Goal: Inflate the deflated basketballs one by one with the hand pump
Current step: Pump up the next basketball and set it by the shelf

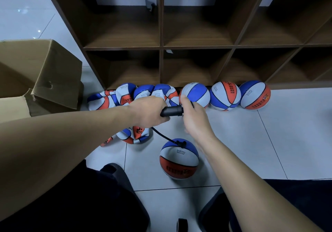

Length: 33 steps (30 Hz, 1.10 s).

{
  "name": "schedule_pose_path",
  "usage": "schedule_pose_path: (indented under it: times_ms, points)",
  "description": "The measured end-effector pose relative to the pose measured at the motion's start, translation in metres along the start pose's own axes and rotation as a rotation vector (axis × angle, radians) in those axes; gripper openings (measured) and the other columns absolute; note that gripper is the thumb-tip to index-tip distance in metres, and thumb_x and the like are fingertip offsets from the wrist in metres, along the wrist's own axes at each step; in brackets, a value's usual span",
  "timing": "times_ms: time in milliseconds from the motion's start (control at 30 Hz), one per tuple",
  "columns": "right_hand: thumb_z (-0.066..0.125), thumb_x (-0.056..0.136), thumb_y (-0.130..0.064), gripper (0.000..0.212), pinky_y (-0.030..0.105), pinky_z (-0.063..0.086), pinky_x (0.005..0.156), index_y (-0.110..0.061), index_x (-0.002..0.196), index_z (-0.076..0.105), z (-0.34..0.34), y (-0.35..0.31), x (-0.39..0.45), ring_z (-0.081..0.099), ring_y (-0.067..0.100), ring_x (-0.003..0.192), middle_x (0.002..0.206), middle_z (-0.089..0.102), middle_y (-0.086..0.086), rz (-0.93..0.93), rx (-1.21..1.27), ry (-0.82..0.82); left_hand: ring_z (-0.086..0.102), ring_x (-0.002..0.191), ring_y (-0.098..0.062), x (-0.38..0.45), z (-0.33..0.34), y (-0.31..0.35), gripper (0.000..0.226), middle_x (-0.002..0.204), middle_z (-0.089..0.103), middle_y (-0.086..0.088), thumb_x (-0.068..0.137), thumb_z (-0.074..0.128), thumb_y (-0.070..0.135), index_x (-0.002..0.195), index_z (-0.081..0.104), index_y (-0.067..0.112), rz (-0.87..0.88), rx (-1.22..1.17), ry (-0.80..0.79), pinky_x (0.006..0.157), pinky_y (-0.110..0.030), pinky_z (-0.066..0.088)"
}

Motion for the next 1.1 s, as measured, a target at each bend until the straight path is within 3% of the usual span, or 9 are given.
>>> schedule_pose_path:
  times_ms: [100,167,333,400,533,700,867,1000,1100]
  points:
    - [0.043,0.084,-0.09,0.073,0.043,0.046,0.073,-0.021,0.099,0.061,-0.004,0.006,0.009,0.053,0.02,0.071,0.081,0.059,0.001,0.022,0.022,-0.058,0.058,0.061,-0.017,0.002,0.0,-0.004,0.03,0.069,0.06,0.003,0.103,0.065,0.047,0.081,0.061,0.027,-0.004,-0.008,0.002,0.056,-0.03,0.039]
    - [0.039,0.087,-0.087,0.07,0.043,0.053,0.077,-0.023,0.102,0.063,-0.015,0.021,0.017,0.06,0.02,0.077,0.088,0.067,0.003,0.02,0.005,-0.002,0.057,0.06,-0.017,0.002,0.004,-0.007,0.03,0.069,0.06,0.002,0.103,0.066,0.047,0.082,0.06,0.026,-0.023,-0.022,-0.012,0.056,-0.03,0.04]
    - [0.051,0.104,-0.032,0.024,0.042,0.056,0.082,-0.019,0.097,0.069,-0.041,0.097,0.032,0.068,0.031,0.091,0.098,0.075,0.006,0.054,-0.21,0.125,0.063,0.065,-0.022,0.004,0.022,-0.028,0.031,0.076,0.067,-0.003,0.1,0.068,0.048,0.088,0.066,0.02,-0.115,-0.042,-0.061,0.062,-0.037,0.053]
    - [0.063,0.098,-0.022,0.017,0.035,0.055,0.091,-0.018,0.113,0.071,-0.041,0.129,0.029,0.069,0.026,0.104,0.117,0.075,0.003,0.095,-0.456,0.013,0.059,0.063,-0.02,0.004,0.026,-0.034,0.032,0.075,0.064,-0.002,0.101,0.068,0.048,0.089,0.066,0.019,-0.145,-0.038,-0.079,0.061,-0.036,0.05]
    - [0.068,0.084,-0.012,0.045,0.04,0.052,0.104,-0.018,0.129,0.067,-0.02,0.151,0.012,0.065,0.028,0.123,0.132,0.069,0.005,0.116,-0.647,-0.267,0.057,0.064,-0.019,0.004,0.028,-0.046,0.03,0.076,0.06,-0.002,0.1,0.07,0.045,0.087,0.059,0.021,-0.204,-0.039,-0.116,0.059,-0.032,0.045]
    - [0.08,0.067,-0.038,0.049,0.036,0.061,0.087,-0.037,0.114,0.067,0.001,0.155,0.013,0.071,0.013,0.093,0.105,0.073,-0.012,0.075,-0.67,-0.465,0.059,0.066,-0.023,0.005,0.061,-0.054,0.027,0.075,0.06,-0.002,0.092,0.072,0.038,0.086,0.057,0.017,-0.377,-0.072,-0.077,0.059,-0.034,0.048]
    - [0.076,0.074,-0.039,0.085,0.027,0.051,0.106,-0.034,0.155,0.051,0.006,0.166,0.029,0.064,0.007,0.121,0.143,0.062,-0.015,0.044,-0.565,-0.45,0.074,0.068,-0.022,0.0,0.129,-0.038,0.038,0.071,0.074,-0.002,0.093,0.075,0.048,0.092,0.066,0.011,-0.404,-0.28,-0.211,0.071,-0.043,0.067]
    - [0.069,0.078,-0.035,0.058,0.029,0.055,0.098,-0.042,0.136,0.067,0.0,0.172,0.041,0.07,0.006,0.104,0.12,0.073,-0.018,-0.032,-0.498,-0.343,0.074,0.063,-0.025,0.008,0.148,-0.032,0.04,0.073,0.077,-0.008,0.093,0.077,0.046,0.092,0.067,0.008,-0.54,-0.606,-0.074,0.063,-0.043,0.064]
    - [0.067,0.091,-0.028,0.041,0.025,0.053,0.085,-0.048,0.127,0.067,0.001,0.168,0.038,0.066,0.005,0.089,0.103,0.072,-0.021,-0.117,-0.518,-0.337,0.059,0.045,-0.014,0.013,0.154,-0.026,0.038,0.056,0.065,-0.001,0.095,0.078,0.042,0.08,0.063,0.009,-0.583,-0.724,-0.034,0.043,-0.025,0.045]
Point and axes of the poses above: each hand's wrist, its own x-axis towards the middle knuckle, its own z-axis out of the palm, y = z × x, the point moved 5 cm from there along x, towards the middle knuckle
